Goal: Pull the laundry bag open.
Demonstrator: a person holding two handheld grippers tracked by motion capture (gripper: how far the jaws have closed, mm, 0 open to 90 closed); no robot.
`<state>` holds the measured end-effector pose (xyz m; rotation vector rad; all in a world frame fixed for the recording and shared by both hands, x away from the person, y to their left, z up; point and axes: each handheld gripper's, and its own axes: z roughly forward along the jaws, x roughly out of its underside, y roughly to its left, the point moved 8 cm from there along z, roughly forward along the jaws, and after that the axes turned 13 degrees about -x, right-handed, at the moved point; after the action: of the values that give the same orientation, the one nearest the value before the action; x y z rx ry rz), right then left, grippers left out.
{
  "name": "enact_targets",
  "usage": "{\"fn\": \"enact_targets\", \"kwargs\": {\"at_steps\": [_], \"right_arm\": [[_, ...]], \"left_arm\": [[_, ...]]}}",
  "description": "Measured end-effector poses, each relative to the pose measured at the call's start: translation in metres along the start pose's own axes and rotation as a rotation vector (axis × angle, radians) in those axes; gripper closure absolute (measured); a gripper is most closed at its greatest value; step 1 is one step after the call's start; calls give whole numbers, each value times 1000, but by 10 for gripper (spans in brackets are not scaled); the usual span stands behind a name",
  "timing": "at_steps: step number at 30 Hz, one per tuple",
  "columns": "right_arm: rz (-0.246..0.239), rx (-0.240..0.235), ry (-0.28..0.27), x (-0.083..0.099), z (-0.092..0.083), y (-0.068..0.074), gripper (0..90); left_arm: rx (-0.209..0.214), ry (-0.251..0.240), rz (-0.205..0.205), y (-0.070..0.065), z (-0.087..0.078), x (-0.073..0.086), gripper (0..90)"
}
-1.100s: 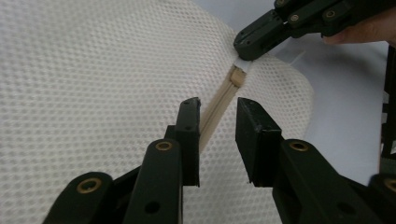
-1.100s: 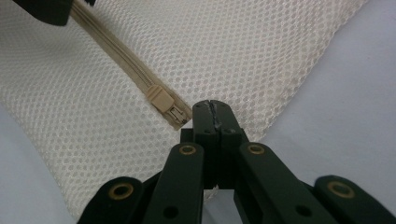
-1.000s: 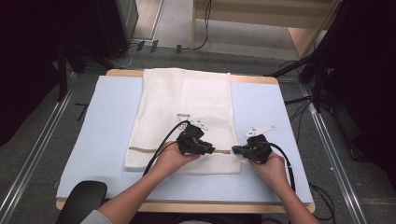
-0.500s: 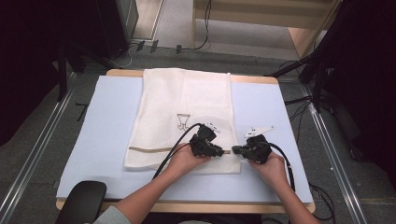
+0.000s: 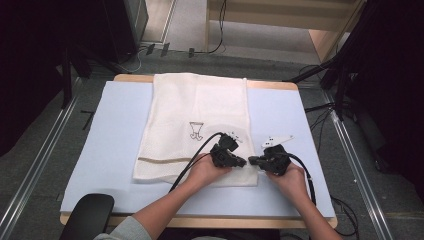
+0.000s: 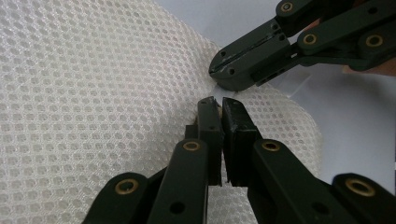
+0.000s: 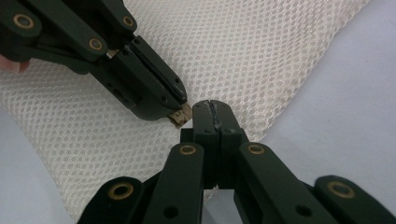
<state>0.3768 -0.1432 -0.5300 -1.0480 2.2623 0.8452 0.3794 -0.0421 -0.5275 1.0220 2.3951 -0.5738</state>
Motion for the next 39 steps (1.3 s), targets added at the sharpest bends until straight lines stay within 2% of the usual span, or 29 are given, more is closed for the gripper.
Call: {"fn": "enact_targets", "kwargs": {"at_steps": [3, 5, 8, 14, 15, 17, 19, 24, 29, 34, 39], "right_arm": [[-5, 1, -10, 1, 0, 0, 900], [-6, -6, -15, 1, 0, -1, 900], [-27, 1, -10, 1, 1, 0, 900], [-33, -7, -19, 2, 0, -1, 900], [-31, -9, -22, 2, 0, -1, 900], [-12, -18, -27, 2, 0, -1, 900], [-11, -19, -30, 2, 0, -1, 900], [-18, -19, -33, 2, 0, -1, 900], [-8, -21, -37, 3, 0, -1, 900], [-14, -25, -40, 2, 0, -2, 900], [-14, -27, -42, 2, 0, -2, 900]], "left_arm": [[38, 18, -30, 3, -1, 0, 888], [56, 34, -33, 6, -4, 0, 889], [56, 54, -34, 12, -10, 3, 891], [53, 55, -23, 24, -25, 10, 890], [67, 48, -37, 29, -31, 14, 890], [75, 43, -36, 33, -37, 19, 890], [74, 43, -38, 34, -40, 21, 891], [66, 39, -54, 49, -57, 32, 890], [90, 36, -79, 60, -71, 39, 890], [68, 37, -65, 72, -88, 51, 890], [79, 42, -89, 79, -98, 58, 890]]}}
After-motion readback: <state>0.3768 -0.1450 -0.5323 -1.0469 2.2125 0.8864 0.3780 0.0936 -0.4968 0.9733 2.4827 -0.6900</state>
